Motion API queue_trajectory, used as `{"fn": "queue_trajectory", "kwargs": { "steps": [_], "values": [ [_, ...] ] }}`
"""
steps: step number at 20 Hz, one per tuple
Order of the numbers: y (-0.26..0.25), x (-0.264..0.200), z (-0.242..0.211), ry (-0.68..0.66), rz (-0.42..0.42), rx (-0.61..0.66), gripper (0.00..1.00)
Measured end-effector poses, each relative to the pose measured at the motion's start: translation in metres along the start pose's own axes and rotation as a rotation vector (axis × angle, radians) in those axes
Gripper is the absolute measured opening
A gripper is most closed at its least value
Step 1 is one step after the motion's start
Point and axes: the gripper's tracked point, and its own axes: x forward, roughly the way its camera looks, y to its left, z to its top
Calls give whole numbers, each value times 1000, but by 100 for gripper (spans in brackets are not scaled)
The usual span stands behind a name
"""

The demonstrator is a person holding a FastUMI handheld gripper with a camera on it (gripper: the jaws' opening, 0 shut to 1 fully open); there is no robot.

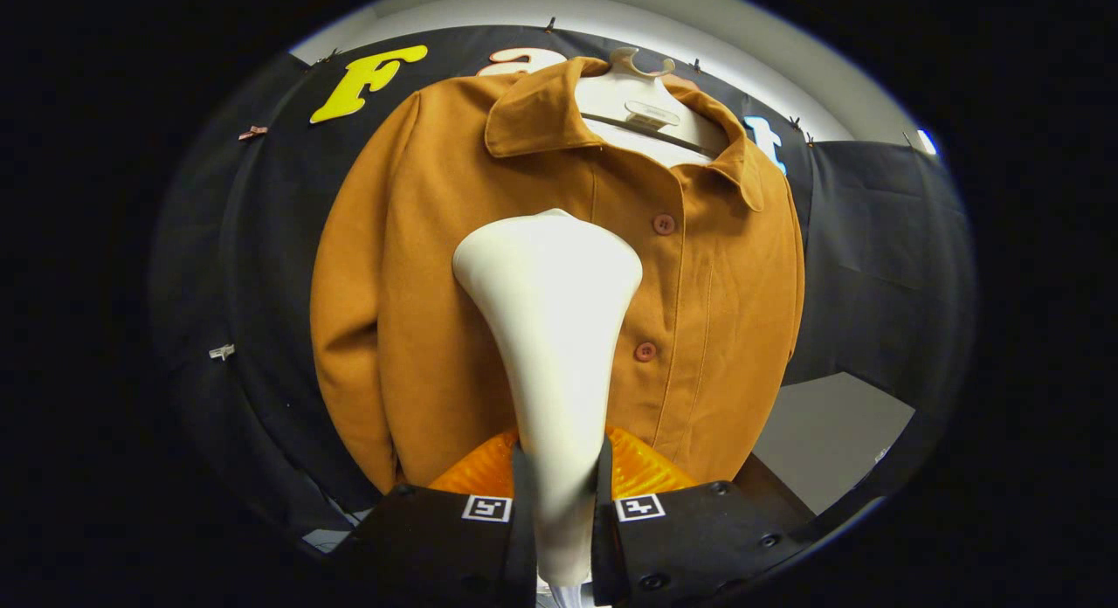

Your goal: Iron the clothes twice with a garment steamer, once on the left side and once on the right side.

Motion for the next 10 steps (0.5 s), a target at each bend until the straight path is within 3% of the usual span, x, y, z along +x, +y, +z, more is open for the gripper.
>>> {"fn": "queue_trajectory", "kwargs": {
  "steps": [10],
  "values": [
    [-2, 0, -74, 72, 2, -16, 28]
  ]
}}
